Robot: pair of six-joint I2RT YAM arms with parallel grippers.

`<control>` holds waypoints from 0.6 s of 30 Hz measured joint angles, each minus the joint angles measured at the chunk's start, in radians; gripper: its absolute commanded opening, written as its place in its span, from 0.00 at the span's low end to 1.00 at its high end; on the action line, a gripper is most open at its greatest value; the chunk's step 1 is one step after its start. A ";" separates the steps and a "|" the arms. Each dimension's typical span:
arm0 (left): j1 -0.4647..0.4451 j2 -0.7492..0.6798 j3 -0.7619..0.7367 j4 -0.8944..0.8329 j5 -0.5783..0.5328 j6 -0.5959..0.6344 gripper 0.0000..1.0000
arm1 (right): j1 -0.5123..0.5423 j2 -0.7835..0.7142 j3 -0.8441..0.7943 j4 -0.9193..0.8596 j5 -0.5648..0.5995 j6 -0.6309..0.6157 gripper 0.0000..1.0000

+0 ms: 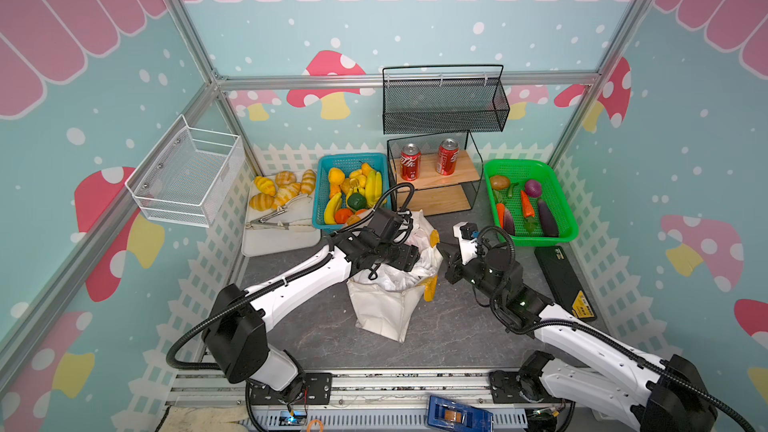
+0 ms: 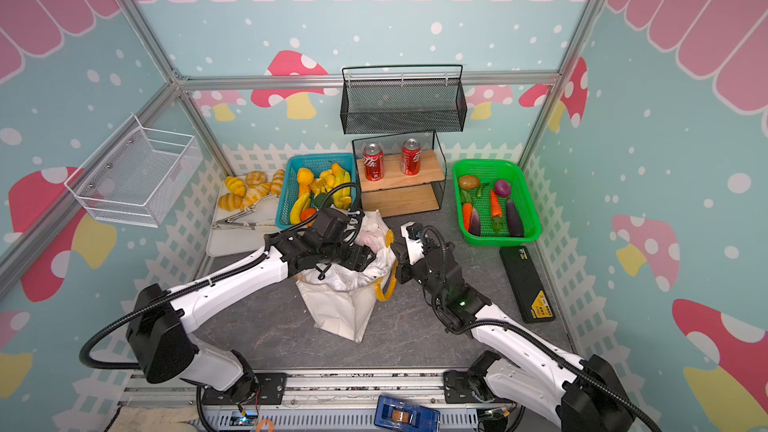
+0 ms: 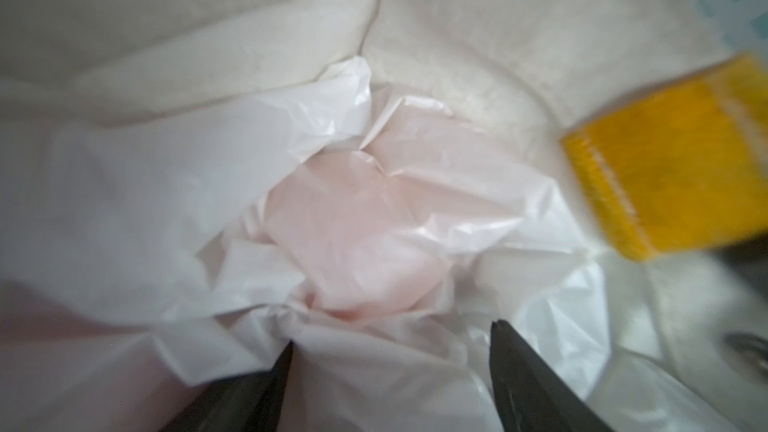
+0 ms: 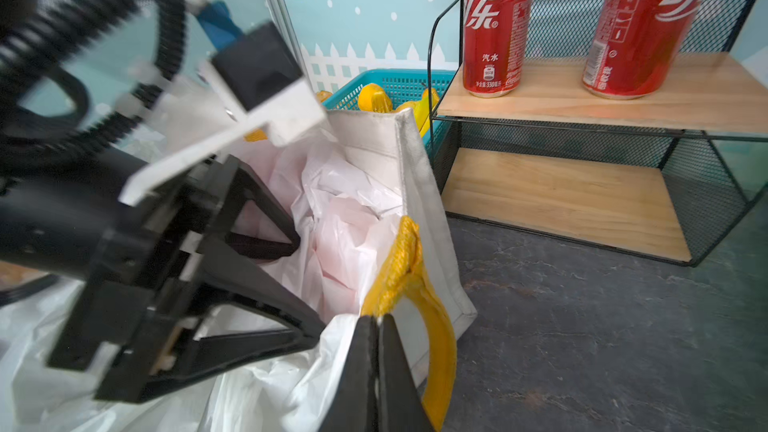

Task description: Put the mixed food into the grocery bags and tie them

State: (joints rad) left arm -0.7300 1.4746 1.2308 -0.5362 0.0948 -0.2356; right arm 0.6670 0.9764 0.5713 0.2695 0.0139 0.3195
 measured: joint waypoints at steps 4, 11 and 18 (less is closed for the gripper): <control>0.003 -0.149 0.001 0.021 0.016 -0.001 0.82 | -0.039 -0.018 0.045 -0.111 -0.007 -0.048 0.00; 0.132 -0.344 -0.027 0.016 0.023 -0.051 0.70 | -0.113 -0.031 0.095 -0.241 -0.004 -0.105 0.00; 0.195 -0.202 -0.026 -0.093 0.024 -0.071 0.56 | -0.131 -0.027 0.103 -0.259 -0.013 -0.118 0.00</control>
State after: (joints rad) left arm -0.5354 1.2724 1.2049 -0.6296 0.1192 -0.3069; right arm 0.5362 0.9489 0.6739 0.0101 0.0010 0.2012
